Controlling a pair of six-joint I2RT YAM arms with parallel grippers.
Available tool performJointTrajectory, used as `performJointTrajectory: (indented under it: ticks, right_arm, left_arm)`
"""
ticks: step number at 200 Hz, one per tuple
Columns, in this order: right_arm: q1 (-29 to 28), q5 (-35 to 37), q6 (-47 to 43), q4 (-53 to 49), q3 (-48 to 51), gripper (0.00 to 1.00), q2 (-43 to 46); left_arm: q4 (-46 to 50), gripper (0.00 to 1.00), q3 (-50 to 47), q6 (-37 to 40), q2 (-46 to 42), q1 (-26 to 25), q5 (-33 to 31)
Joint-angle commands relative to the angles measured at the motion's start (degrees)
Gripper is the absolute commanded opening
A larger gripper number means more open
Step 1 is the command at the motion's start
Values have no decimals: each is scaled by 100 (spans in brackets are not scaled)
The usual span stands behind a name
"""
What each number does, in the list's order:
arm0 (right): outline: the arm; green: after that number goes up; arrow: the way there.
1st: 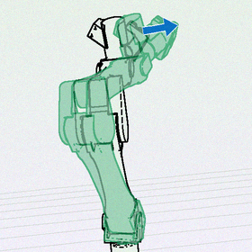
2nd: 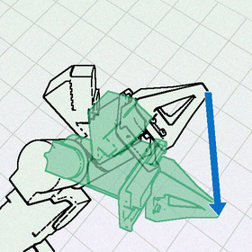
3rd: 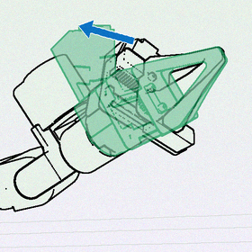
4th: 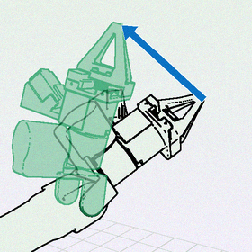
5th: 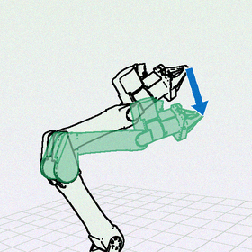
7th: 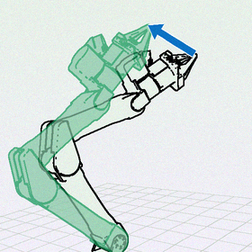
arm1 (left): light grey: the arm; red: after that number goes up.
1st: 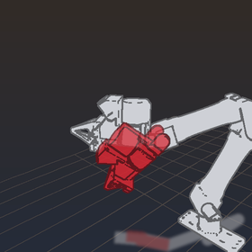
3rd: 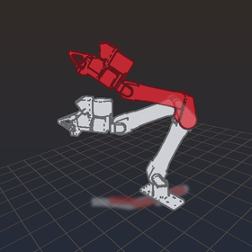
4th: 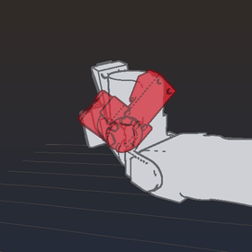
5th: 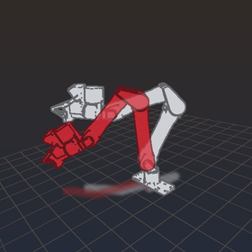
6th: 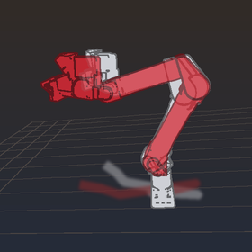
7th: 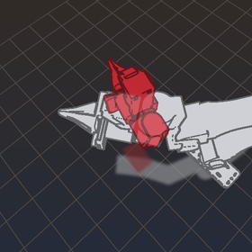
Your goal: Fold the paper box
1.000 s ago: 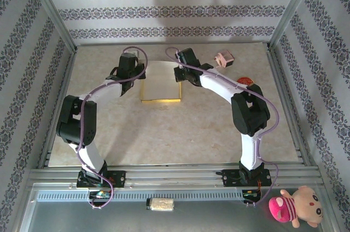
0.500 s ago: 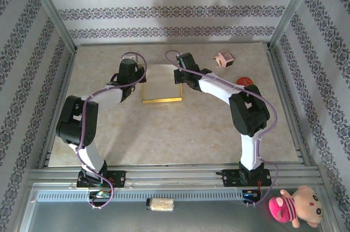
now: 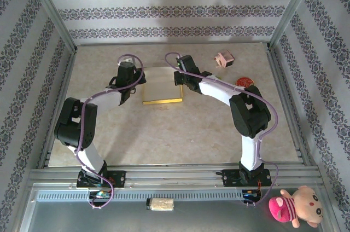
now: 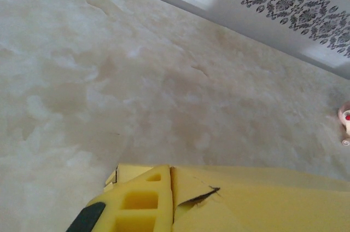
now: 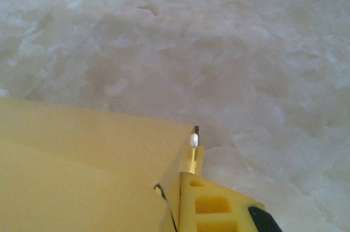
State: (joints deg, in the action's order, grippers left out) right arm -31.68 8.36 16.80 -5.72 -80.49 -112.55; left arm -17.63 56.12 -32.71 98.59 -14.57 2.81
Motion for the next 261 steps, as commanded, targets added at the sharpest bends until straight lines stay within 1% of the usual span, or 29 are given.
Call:
performJointTrajectory:
  ticks: [1,50,97,140,168,192,261]
  right_arm:
    - [-74,59,105,-291,174,0,5]
    - [-84,74,70,-274,156,0,-21]
    - [-74,115,44,-262,200,0,-12]
    - [-75,138,47,-251,191,0,-38]
    - [-75,138,56,-244,200,0,-50]
    - [-75,139,72,-227,200,0,-65]
    - [-75,148,71,-201,233,0,-48]
  left_arm:
    - [685,0,-385,-700,27,-3,493]
    - [777,0,-253,-910,55,21,839]
    - [777,0,81,-1154,237,47,1462]
    - [866,0,125,-1052,245,42,1554]
    - [682,0,49,-1062,258,33,1908]
    - [726,0,277,-1045,347,-17,2259]
    - [960,0,697,-988,427,-132,2262]
